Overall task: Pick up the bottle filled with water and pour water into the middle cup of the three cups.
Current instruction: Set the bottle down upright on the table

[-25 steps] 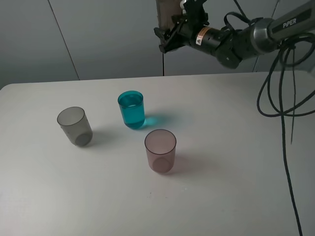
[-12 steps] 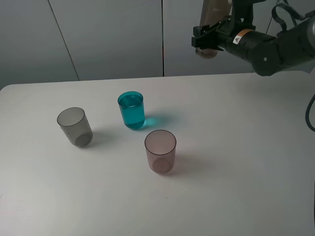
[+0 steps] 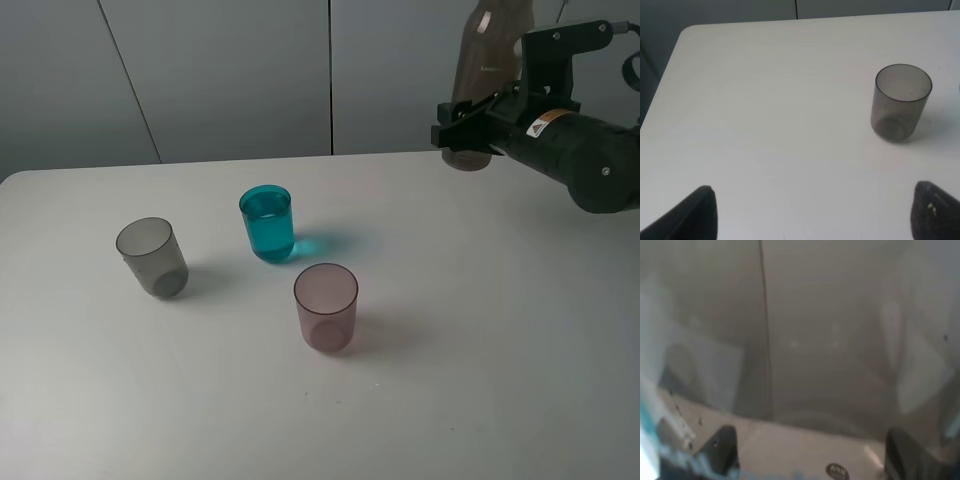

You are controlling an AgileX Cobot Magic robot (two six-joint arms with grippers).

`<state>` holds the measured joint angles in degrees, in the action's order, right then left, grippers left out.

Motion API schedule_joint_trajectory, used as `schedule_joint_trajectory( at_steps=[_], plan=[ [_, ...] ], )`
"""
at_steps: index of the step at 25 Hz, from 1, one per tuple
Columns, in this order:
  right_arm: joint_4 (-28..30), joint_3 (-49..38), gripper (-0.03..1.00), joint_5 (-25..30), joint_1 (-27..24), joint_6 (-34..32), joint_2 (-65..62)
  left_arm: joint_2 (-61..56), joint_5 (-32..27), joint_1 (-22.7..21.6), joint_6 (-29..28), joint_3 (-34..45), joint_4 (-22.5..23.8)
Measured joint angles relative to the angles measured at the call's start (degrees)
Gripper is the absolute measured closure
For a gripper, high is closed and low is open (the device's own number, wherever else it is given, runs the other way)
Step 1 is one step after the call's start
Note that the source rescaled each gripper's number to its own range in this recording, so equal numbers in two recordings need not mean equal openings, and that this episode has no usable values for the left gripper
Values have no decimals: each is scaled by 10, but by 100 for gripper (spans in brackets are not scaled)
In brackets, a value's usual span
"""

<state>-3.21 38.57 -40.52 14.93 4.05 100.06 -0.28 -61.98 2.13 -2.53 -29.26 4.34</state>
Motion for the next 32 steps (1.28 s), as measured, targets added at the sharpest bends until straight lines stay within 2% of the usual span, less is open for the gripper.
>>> schedule_joint_trajectory(
  at_steps=[6,11,16,25,32],
  plan=[
    [-9,-19,97,-41,0,14,16,0,0,0,0,0,0],
    [-25,-19,97,-122,0,4,76,0,0,0,0,0,0],
    [-31,-19,97,-170,0,-17,137,0,0,0,0,0,0],
    [-52,-18,97,-218,19,-17,197,0,0,0,0,0,0],
    [-68,0,97,-229,20,-16,229,0,0,0,0,0,0]
  ],
)
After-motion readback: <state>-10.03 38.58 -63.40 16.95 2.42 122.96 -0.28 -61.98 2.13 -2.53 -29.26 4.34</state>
